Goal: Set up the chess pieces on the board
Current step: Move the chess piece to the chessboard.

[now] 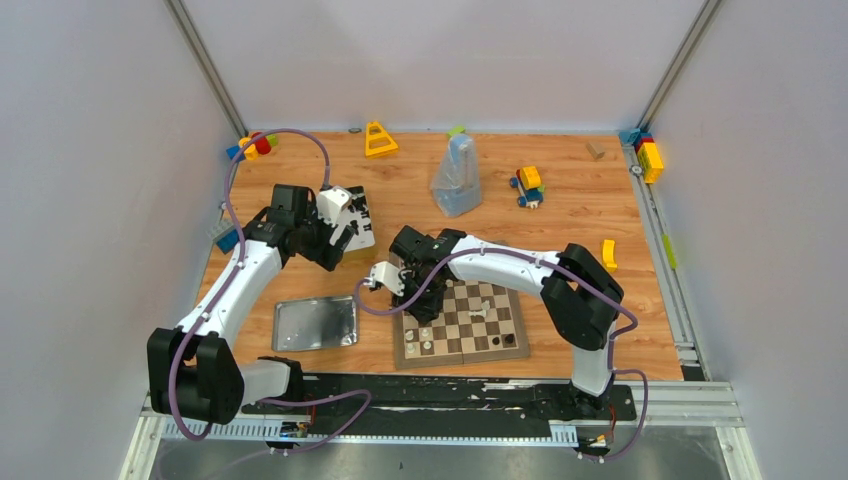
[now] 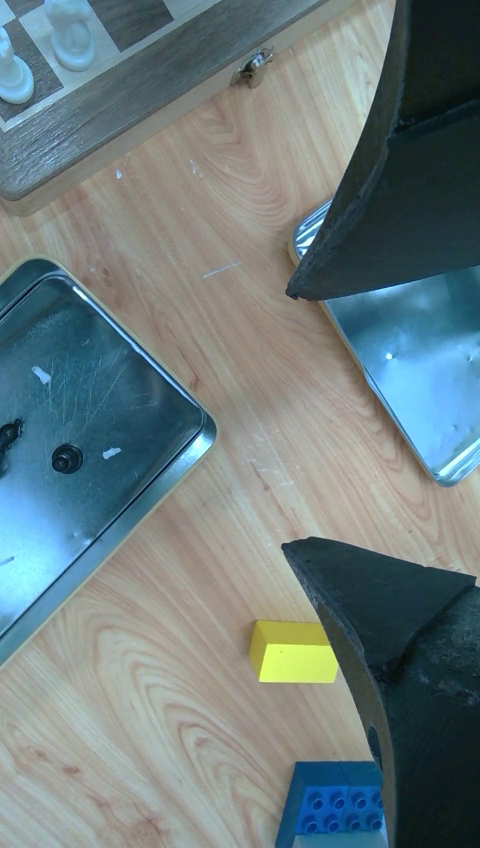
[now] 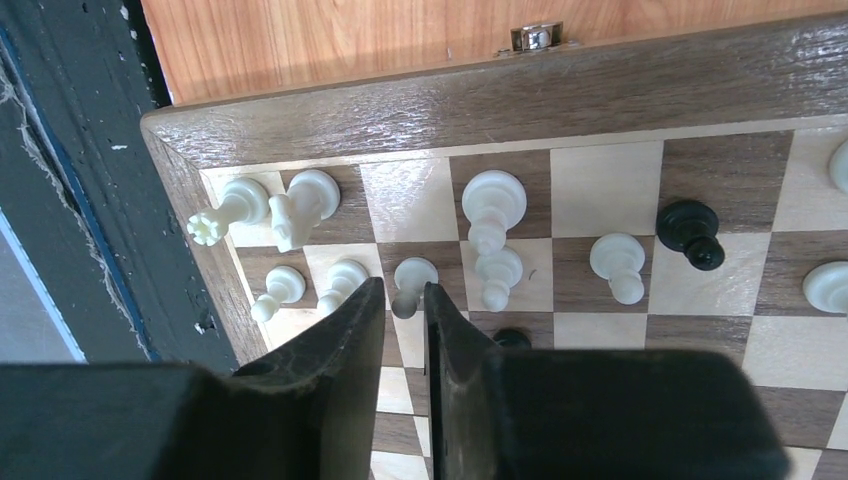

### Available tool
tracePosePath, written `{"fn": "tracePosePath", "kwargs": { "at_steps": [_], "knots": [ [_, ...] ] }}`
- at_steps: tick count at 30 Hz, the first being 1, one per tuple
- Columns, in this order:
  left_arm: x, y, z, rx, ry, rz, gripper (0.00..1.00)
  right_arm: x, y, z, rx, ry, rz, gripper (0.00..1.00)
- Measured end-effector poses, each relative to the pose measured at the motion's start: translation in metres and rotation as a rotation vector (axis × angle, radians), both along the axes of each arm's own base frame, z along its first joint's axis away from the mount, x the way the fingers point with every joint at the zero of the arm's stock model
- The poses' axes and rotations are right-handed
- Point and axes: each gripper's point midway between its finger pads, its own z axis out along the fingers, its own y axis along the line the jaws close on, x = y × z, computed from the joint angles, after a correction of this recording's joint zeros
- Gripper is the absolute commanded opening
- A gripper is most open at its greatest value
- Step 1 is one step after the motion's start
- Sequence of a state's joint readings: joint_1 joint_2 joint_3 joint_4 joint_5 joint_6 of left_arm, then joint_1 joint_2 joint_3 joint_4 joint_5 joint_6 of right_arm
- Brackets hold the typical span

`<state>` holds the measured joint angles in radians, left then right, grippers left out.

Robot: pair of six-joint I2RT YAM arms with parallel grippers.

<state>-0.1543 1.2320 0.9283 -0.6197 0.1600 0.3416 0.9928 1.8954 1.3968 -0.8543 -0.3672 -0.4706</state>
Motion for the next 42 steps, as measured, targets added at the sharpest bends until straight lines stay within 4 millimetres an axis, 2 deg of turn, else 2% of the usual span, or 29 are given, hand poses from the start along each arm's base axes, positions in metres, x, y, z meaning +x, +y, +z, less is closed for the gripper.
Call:
{"fn": "tracePosePath", "kwargs": {
  "at_steps": [5,9,18,24,29,33,37,42],
  "knots": [
    [0.000,0.000,0.000,0.000,0.000,0.000,0.96,0.002,-0.001,0.000,-0.008,-0.011,-0.004,0.35],
    [0.000,0.000,0.000,0.000,0.000,0.000,0.96,0.006,-0.003,0.004,-0.008,-0.039,-0.008,0.38],
    [0.000,0.000,0.000,-0.002,0.001,-0.003,0.96,0.015,-0.005,0.045,0.067,-0.130,-0.028,0.45],
    [-0.002,-0.009,0.002,-0.040,0.001,-0.042,0.95,0.029,-0.013,0.047,0.068,-0.136,-0.072,0.45],
    [-0.008,-0.024,0.016,-0.106,-0.032,-0.113,0.95,0.038,-0.022,0.044,0.071,-0.116,-0.107,0.43],
    [-0.013,-0.032,0.031,-0.145,-0.075,-0.157,0.95,0.026,-0.023,0.047,0.101,-0.071,-0.092,0.38],
    [-0.014,-0.035,0.033,-0.156,-0.083,-0.172,0.95,0.012,-0.016,0.062,0.162,-0.057,-0.053,0.36],
    [-0.015,-0.035,0.033,-0.157,-0.082,-0.177,0.95,0.019,-0.014,0.067,0.169,-0.109,-0.065,0.35]
  ]
}}
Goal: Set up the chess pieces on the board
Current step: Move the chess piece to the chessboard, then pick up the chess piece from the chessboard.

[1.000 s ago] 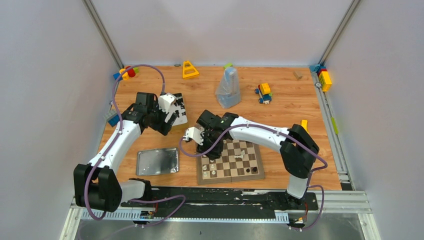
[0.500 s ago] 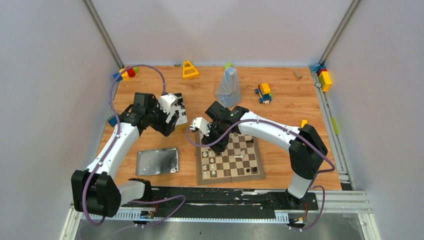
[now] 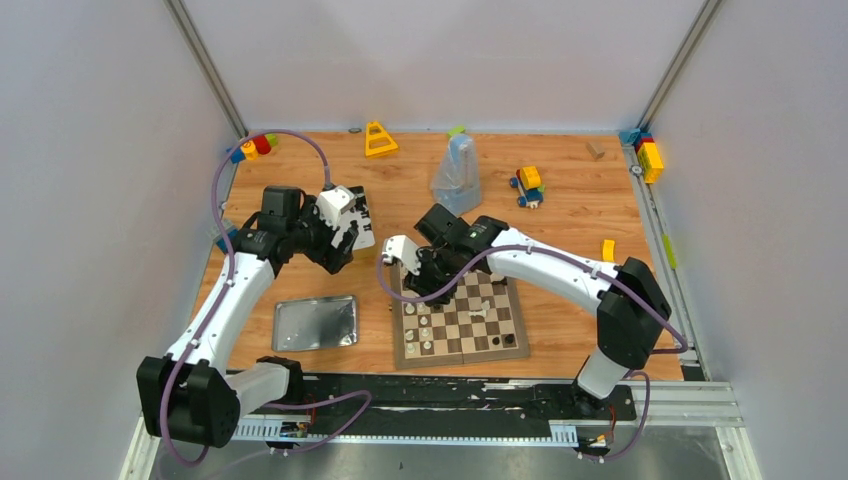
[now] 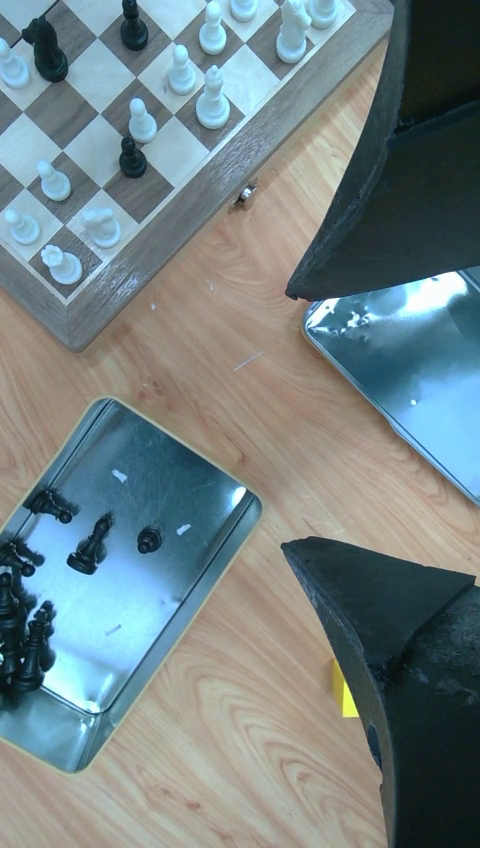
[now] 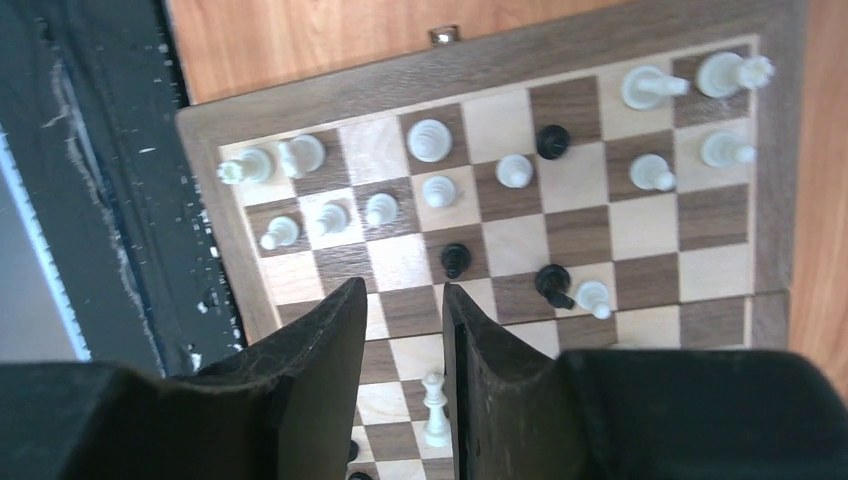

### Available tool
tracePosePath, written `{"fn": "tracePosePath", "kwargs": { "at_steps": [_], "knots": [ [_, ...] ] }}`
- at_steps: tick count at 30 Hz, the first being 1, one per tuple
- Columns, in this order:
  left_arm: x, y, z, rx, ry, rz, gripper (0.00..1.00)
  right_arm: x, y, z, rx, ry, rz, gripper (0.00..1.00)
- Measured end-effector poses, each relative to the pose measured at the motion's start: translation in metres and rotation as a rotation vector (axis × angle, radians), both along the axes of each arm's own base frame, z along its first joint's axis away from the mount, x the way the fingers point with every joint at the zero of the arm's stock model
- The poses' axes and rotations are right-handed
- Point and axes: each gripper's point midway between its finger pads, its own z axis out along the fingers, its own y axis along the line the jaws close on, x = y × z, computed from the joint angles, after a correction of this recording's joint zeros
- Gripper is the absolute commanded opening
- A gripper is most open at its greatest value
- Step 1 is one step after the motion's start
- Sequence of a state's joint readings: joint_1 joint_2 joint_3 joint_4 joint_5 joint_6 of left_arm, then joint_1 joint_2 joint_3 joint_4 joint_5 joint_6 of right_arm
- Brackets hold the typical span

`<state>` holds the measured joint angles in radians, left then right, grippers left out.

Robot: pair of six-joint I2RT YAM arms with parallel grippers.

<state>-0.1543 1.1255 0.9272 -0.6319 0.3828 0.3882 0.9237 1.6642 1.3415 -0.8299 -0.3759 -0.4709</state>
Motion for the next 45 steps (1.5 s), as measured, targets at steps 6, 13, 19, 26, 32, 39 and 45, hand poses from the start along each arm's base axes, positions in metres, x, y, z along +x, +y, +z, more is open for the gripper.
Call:
{"fn": "tracePosePath", "kwargs": {
  "at_steps": [6,13,19,26,32,39,45],
  "knots": [
    [-0.001,0.000,-0.002,0.001,0.005,0.000,0.95,0.036,-0.012,-0.008,-0.039,-0.035,-0.143,0.33],
    [-0.001,0.000,-0.002,0.001,0.005,0.000,0.95,0.074,-0.021,-0.023,-0.082,-0.035,-0.297,0.28],
    [-0.001,0.000,-0.002,0.001,0.004,0.000,0.95,0.093,-0.039,-0.030,-0.111,-0.027,-0.393,0.37],
    [-0.001,0.000,-0.002,0.001,0.004,0.000,0.95,0.110,-0.056,-0.029,-0.115,-0.031,-0.462,0.45],
    [-0.001,0.000,-0.002,0.001,0.004,0.000,0.95,0.112,-0.065,-0.034,-0.128,-0.021,-0.483,0.46],
    [-0.001,0.000,-0.002,0.002,0.004,0.000,0.95,0.104,-0.074,-0.045,-0.159,0.012,-0.488,0.44],
    [-0.001,0.001,-0.002,0.004,0.003,0.001,0.95,0.104,-0.076,-0.047,-0.162,0.017,-0.494,0.35]
  ]
}}
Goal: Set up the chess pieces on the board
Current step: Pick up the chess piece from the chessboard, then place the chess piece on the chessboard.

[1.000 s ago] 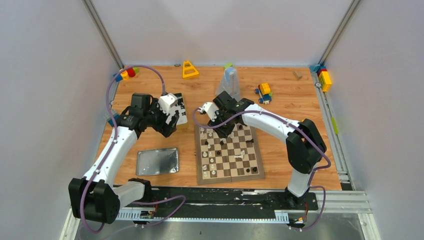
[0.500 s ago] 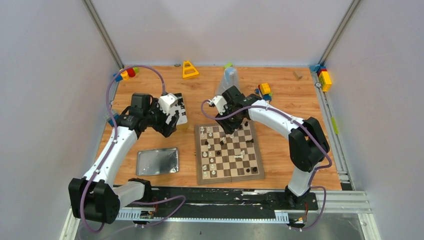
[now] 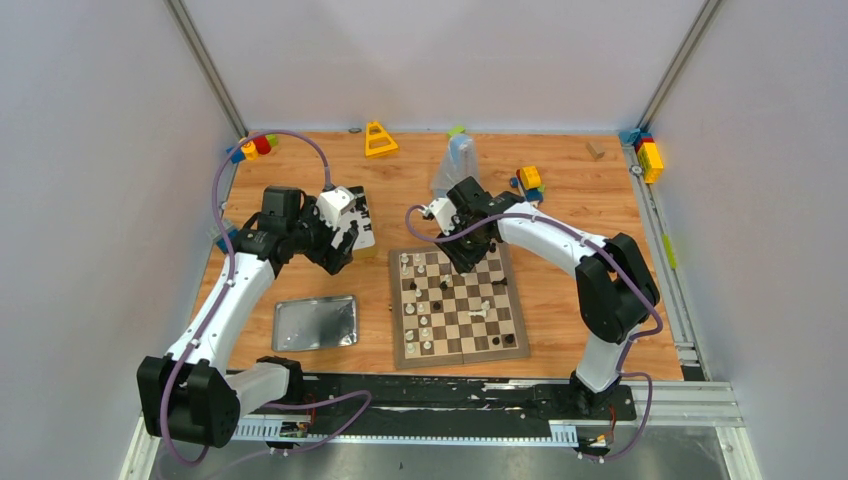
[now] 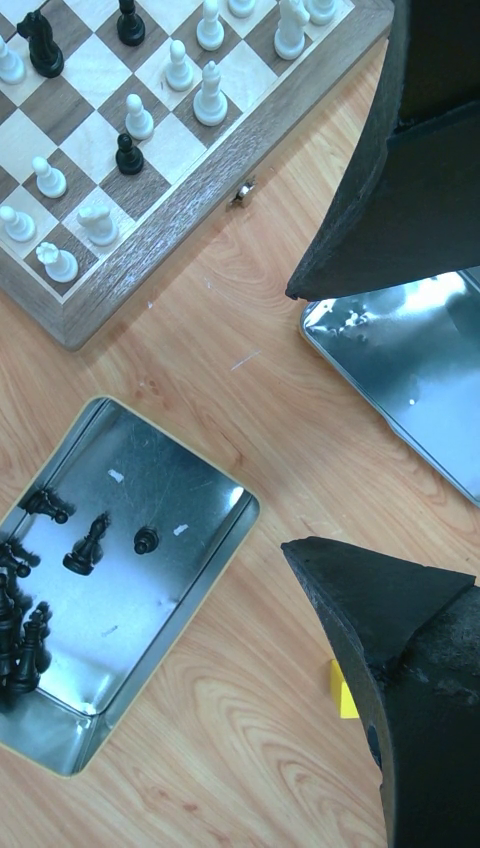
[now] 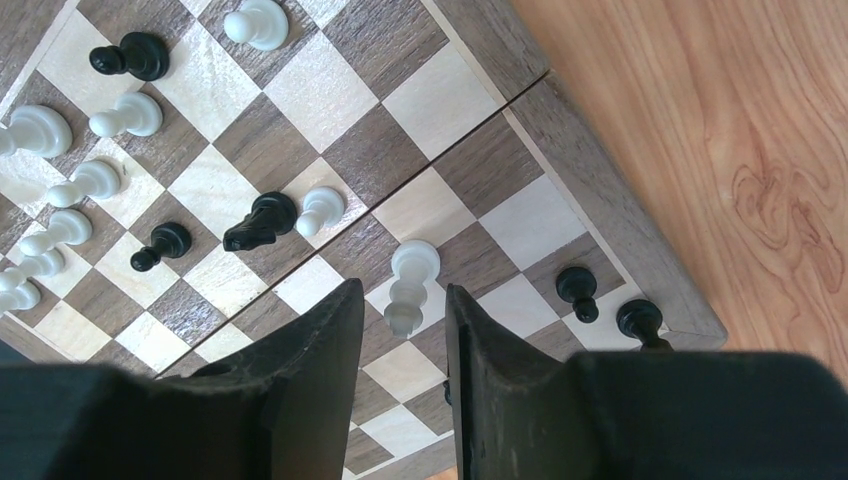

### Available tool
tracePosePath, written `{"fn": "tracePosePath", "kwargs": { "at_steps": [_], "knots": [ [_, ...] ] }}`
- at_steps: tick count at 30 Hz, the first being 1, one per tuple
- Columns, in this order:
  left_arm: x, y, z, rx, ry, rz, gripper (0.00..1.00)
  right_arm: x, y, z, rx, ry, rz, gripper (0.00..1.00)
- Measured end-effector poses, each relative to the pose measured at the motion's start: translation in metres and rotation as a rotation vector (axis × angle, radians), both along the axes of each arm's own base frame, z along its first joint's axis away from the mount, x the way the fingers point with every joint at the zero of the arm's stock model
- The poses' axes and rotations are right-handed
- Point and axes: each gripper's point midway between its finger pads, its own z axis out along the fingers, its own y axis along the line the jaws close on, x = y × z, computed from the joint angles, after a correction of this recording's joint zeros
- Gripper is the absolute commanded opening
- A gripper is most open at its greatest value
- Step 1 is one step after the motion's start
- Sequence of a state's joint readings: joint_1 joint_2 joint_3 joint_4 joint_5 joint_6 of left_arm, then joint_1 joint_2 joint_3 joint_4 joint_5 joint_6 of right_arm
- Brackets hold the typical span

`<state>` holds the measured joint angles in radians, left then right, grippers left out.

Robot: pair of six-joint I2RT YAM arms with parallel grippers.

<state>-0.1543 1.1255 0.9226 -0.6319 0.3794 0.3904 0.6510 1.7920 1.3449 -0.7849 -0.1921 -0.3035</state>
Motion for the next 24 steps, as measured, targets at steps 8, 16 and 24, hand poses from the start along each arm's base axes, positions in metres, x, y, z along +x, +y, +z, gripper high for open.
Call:
{"fn": "tracePosePath", "kwargs": {
  "at_steps": [8,16,24],
  "knots": [
    [0.000,0.000,0.000,0.000,0.000,0.000,0.95,-0.001,-0.001,-0.004,-0.007,0.009,0.000,0.17],
    [0.000,0.001,0.000,0.003,-0.001,0.003,0.95,-0.002,0.004,0.008,-0.001,0.009,0.026,0.01],
    [0.002,0.006,-0.001,0.025,-0.005,0.029,0.96,-0.018,0.051,0.057,0.085,-0.076,0.175,0.00]
  ]
}}
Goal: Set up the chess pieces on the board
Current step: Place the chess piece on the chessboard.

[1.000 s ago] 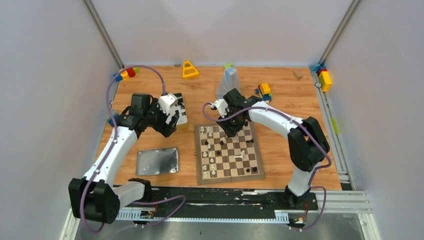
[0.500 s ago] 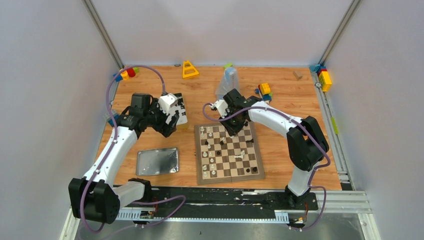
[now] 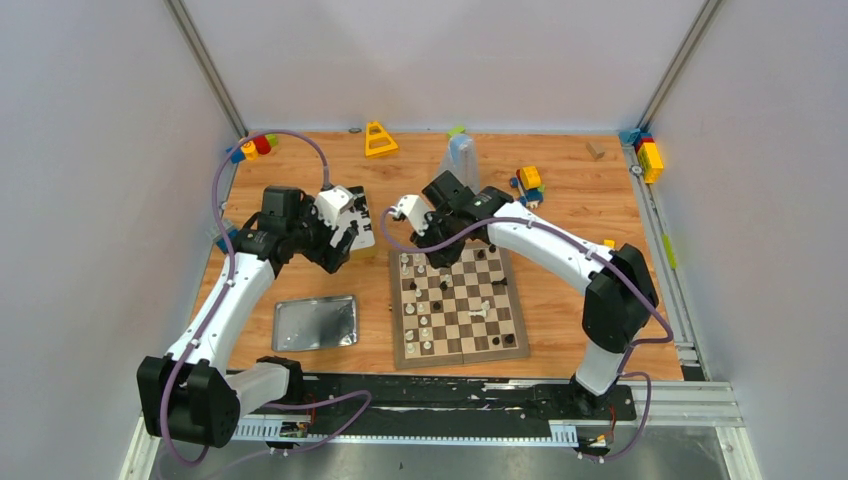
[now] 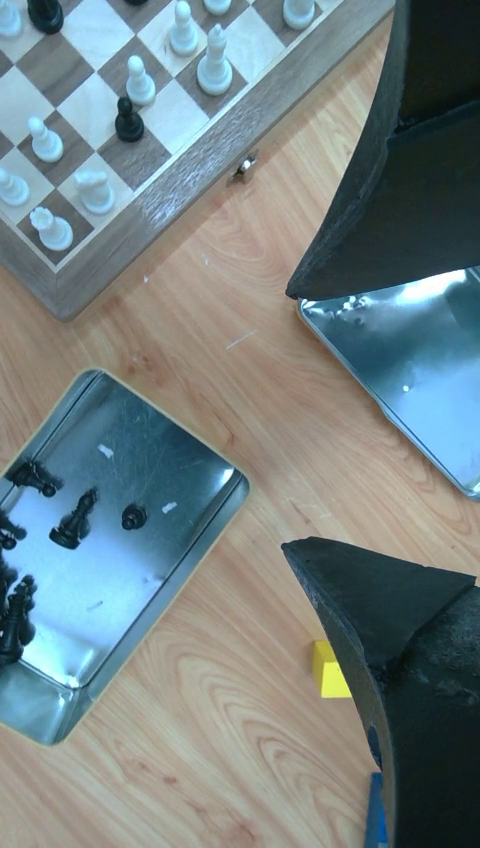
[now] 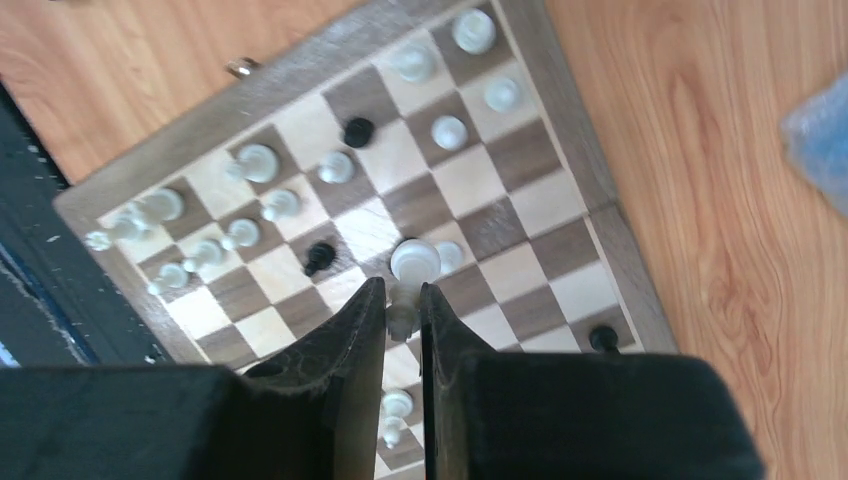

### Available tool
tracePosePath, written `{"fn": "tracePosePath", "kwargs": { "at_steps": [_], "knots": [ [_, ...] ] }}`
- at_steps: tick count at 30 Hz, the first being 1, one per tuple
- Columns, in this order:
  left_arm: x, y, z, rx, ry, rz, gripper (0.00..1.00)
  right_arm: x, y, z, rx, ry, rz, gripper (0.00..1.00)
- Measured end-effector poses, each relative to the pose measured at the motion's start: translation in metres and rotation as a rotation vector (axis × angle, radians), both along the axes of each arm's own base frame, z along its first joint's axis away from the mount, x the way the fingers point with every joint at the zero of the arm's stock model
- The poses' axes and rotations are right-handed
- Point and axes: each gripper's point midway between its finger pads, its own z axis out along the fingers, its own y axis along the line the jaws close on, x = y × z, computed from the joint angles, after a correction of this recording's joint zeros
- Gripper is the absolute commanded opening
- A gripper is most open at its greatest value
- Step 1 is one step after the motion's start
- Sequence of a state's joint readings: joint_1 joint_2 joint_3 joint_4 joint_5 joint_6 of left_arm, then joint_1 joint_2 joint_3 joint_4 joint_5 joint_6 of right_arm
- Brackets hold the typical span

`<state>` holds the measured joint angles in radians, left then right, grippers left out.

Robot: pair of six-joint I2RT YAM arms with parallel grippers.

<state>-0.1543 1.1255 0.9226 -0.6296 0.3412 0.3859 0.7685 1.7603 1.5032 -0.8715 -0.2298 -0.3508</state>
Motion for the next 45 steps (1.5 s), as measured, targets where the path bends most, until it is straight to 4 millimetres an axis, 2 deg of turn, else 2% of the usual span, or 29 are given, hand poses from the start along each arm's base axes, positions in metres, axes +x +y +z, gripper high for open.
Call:
{"fn": "tracePosePath", "kwargs": {
  "at_steps": [7,11,14,18,23,30,37,45],
  "knots": [
    [0.009,0.016,0.001,0.059,-0.026,0.087,0.98,-0.031,0.041,0.009,0.031,-0.001,0.140,0.01],
    [0.015,0.030,0.000,0.096,-0.036,0.151,0.98,-0.039,0.060,-0.001,0.023,0.017,0.187,0.01],
    [0.019,0.041,-0.005,0.119,-0.023,0.199,0.98,-0.043,0.066,-0.015,0.001,0.041,0.202,0.01],
    [0.021,0.053,-0.013,0.144,0.002,0.244,0.98,-0.044,0.070,-0.030,-0.026,0.064,0.210,0.01],
    [0.022,0.057,-0.014,0.153,0.004,0.259,0.98,-0.043,0.075,-0.040,-0.041,0.077,0.216,0.01],
    [0.022,0.058,-0.014,0.153,0.003,0.262,0.98,-0.044,0.077,-0.045,-0.051,0.085,0.220,0.02],
    [0.022,0.058,-0.014,0.153,0.003,0.262,0.98,-0.046,0.076,-0.059,-0.079,0.106,0.223,0.03],
    [0.022,0.057,-0.014,0.151,0.004,0.260,0.98,-0.045,0.077,-0.060,-0.083,0.107,0.221,0.11]
  ]
}}
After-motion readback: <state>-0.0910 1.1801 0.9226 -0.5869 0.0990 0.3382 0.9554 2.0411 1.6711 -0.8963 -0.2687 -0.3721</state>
